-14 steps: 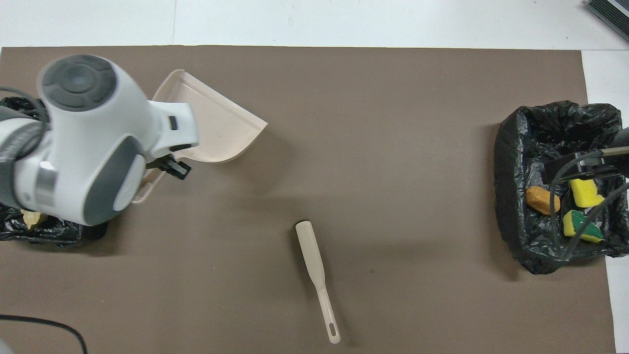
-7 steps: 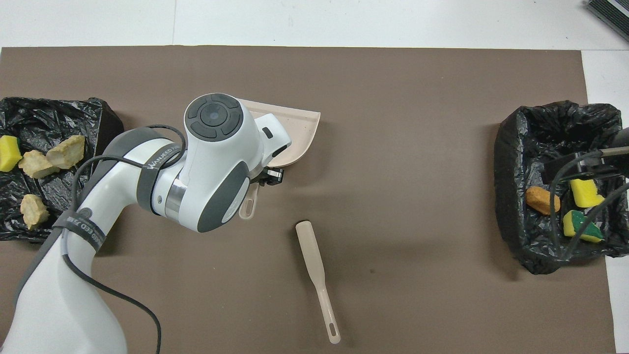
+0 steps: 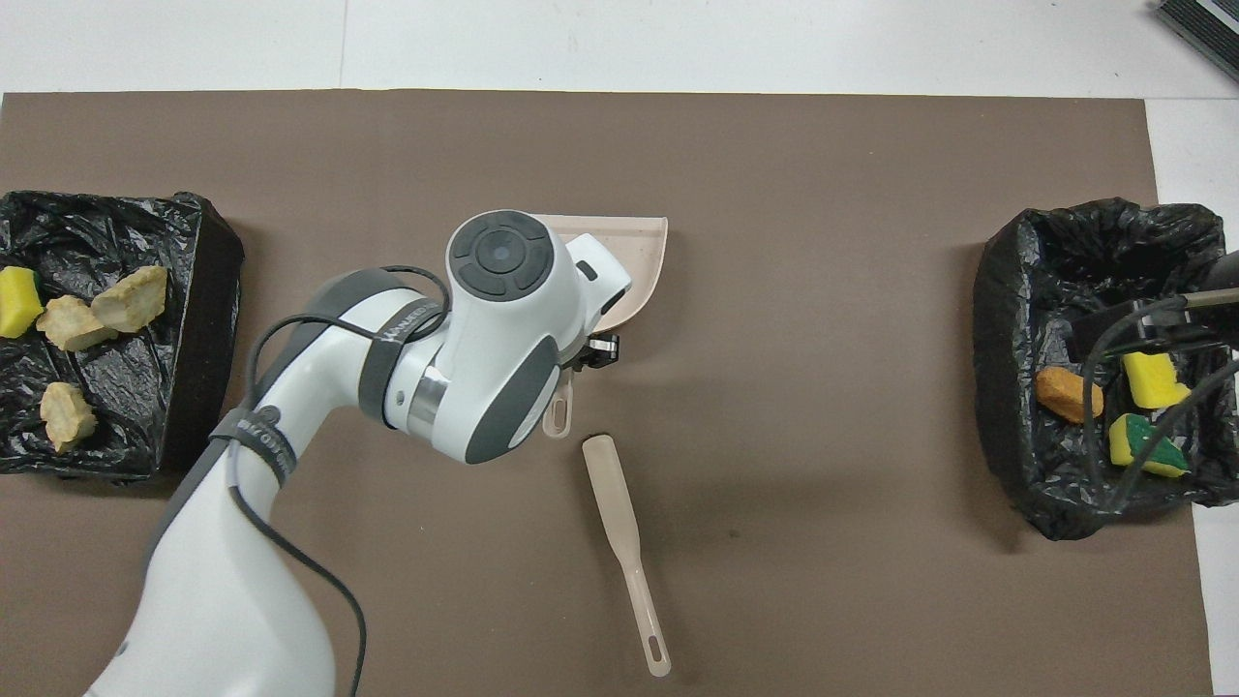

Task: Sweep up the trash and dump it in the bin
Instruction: 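Bring the empty dustpan back and set it on the table with the left gripper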

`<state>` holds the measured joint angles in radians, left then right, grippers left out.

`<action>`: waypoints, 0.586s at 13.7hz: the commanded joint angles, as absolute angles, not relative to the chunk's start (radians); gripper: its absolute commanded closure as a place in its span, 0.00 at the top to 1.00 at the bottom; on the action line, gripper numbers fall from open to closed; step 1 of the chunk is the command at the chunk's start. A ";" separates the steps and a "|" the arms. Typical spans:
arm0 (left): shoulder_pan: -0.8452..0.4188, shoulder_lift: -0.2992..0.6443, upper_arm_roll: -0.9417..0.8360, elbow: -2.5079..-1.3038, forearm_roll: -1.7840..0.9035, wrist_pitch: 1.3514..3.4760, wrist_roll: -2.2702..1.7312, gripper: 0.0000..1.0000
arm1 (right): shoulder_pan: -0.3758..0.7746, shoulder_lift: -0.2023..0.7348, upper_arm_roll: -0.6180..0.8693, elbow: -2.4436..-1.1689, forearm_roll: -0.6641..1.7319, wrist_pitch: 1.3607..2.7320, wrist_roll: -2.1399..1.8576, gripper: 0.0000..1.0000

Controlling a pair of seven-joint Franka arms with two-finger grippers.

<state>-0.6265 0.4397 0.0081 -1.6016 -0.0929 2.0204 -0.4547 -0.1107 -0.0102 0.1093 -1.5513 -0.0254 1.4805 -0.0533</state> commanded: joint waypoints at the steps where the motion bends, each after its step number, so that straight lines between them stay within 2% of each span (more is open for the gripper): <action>1: -0.657 0.592 0.035 -1.413 -0.071 1.991 -0.512 0.00 | -0.118 -0.018 0.114 -1.559 -0.009 1.479 -0.043 1.00; 3: -0.664 0.594 0.034 -1.414 -0.071 2.000 -0.569 0.00 | -0.118 -0.018 0.114 -1.559 -0.009 1.479 -0.043 1.00; 4: -0.675 0.589 0.034 -1.414 -0.066 1.987 -0.575 0.09 | -0.118 -0.018 0.114 -1.559 -0.009 1.479 -0.043 1.00; 6: -0.675 0.589 0.037 -1.416 -0.057 1.994 -0.577 0.77 | -0.118 -0.018 0.114 -1.559 -0.009 1.479 -0.043 1.00; 7: -0.667 0.586 0.038 -1.416 -0.004 1.999 -0.565 1.00 | -0.118 -0.018 0.114 -1.559 -0.009 1.479 -0.043 1.00; 8: -0.654 0.553 0.040 -1.443 0.046 1.997 -0.560 1.00 | -0.118 -0.018 0.114 -1.559 -0.009 1.479 -0.043 1.00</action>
